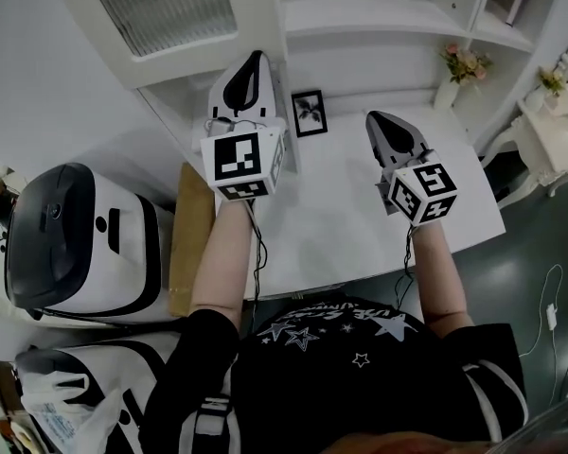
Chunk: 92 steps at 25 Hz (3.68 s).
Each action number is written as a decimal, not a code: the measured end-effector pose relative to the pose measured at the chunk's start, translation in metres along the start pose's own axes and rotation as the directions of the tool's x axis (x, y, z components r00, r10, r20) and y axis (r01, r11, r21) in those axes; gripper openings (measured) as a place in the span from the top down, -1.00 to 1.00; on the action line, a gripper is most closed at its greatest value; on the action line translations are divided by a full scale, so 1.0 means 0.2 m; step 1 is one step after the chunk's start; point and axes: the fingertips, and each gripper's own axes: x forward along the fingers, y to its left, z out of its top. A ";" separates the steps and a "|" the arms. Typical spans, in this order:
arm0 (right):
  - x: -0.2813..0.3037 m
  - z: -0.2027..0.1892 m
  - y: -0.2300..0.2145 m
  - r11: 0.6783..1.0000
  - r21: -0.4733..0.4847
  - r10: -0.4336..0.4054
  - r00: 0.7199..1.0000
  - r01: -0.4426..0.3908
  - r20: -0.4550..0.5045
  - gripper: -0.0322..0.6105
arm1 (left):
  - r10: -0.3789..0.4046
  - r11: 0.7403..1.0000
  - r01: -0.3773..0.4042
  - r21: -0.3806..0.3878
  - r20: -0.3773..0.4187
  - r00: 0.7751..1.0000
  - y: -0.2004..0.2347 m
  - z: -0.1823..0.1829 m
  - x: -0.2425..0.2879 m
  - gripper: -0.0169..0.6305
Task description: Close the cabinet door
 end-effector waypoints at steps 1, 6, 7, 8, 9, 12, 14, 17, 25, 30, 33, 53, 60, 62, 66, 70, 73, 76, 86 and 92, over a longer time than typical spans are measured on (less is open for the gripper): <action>0.01 0.00 -0.01 1.000 0.001 0.009 1.000 -0.009 0.001 0.88 | 0.017 1.000 -0.017 0.006 -0.008 1.000 0.01 -0.01 0.01 0.92; 0.06 0.00 -0.09 0.999 0.005 0.036 0.999 -0.036 0.017 0.88 | 0.077 0.997 -0.076 0.020 -0.041 0.996 0.06 -0.05 0.09 0.92; 0.08 0.00 -0.12 0.999 0.008 0.039 0.999 -0.039 0.019 0.88 | 0.084 0.996 -0.083 0.024 -0.049 0.995 0.07 -0.07 0.11 0.92; 0.09 0.00 -0.15 0.999 0.011 0.043 0.999 -0.043 0.022 0.88 | 0.090 0.996 -0.089 0.027 -0.056 0.994 0.07 -0.08 0.14 0.92; 0.11 0.00 -0.17 0.999 0.014 0.046 0.999 -0.046 0.024 0.88 | 0.096 0.995 -0.095 0.027 -0.062 0.993 0.08 -0.09 0.16 0.92; 0.13 0.00 -0.20 0.998 0.021 0.054 0.998 -0.054 0.028 0.88 | 0.106 0.994 -0.105 0.022 -0.069 0.992 0.09 -0.11 0.20 0.93; 0.15 -0.01 -0.20 0.998 0.022 0.058 0.998 -0.058 0.024 0.88 | 0.109 0.994 -0.108 0.023 -0.071 0.992 0.10 -0.12 0.21 0.93; 0.16 -0.01 -0.19 0.998 0.019 0.060 0.998 -0.061 0.016 0.88 | 0.105 0.994 -0.103 0.029 -0.063 0.992 0.10 -0.12 0.21 0.93; 0.10 0.04 -0.04 0.999 -0.012 0.030 0.999 -0.030 0.014 0.88 | 0.002 1.000 0.000 0.022 -0.088 0.996 0.11 -0.10 0.16 0.92; 0.03 0.08 0.11 1.000 -0.012 -0.014 1.000 0.014 0.017 0.88 | -0.033 0.998 0.029 -0.062 -0.062 0.998 0.18 -0.05 0.02 0.92; -0.03 0.06 0.23 0.999 -0.008 -0.048 0.999 0.048 -0.005 0.88 | -0.066 0.994 0.061 -0.088 -0.054 0.996 0.22 -0.02 -0.10 0.92; -0.53 -0.33 0.76 0.968 0.035 -0.236 0.951 0.248 -0.198 0.89 | -0.330 0.912 0.253 -0.323 -0.211 0.920 0.03 -0.53 -0.93 0.92; -0.82 -0.42 0.89 0.966 0.081 -0.223 0.950 0.245 -0.217 0.88 | -0.375 0.903 0.278 -0.327 -0.286 0.882 -0.19 -0.57 -1.27 0.92; -0.94 -0.43 0.92 0.962 0.092 -0.233 0.947 0.258 -0.221 0.89 | -0.383 0.899 0.277 -0.340 -0.302 0.873 -0.27 -0.56 -1.38 0.92; -1.20 -0.43 0.97 0.952 0.111 -0.255 0.941 0.284 -0.223 0.88 | -0.414 0.886 0.294 -0.358 -0.327 0.849 -0.45 -0.50 -1.59 0.92; -1.45 -0.41 1.05 0.943 0.114 -0.284 0.934 0.314 -0.218 0.89 | -0.444 0.876 0.324 -0.357 -0.338 0.830 -0.60 -0.44 -1.81 0.92; -1.61 -0.39 1.13 0.939 0.106 -0.301 0.929 0.328 -0.214 0.88 | -0.452 0.876 0.337 -0.344 -0.345 0.823 -0.67 -0.39 -1.95 0.92; -1.77 -0.35 1.23 0.937 0.093 -0.312 0.928 0.335 -0.205 0.89 | -0.459 0.874 0.345 -0.343 -0.344 0.819 -0.72 -0.32 -2.10 0.92; -2.15 -0.36 1.53 0.940 0.075 -0.309 0.923 0.334 -0.230 0.89 | -0.472 0.869 0.346 -0.353 -0.384 0.793 -0.84 -0.19 -2.62 0.92; -2.28 -0.45 1.63 0.941 0.082 -0.297 0.917 0.328 -0.266 0.89 | -0.447 0.886 0.315 -0.340 -0.445 0.776 -0.87 -0.21 -2.84 0.92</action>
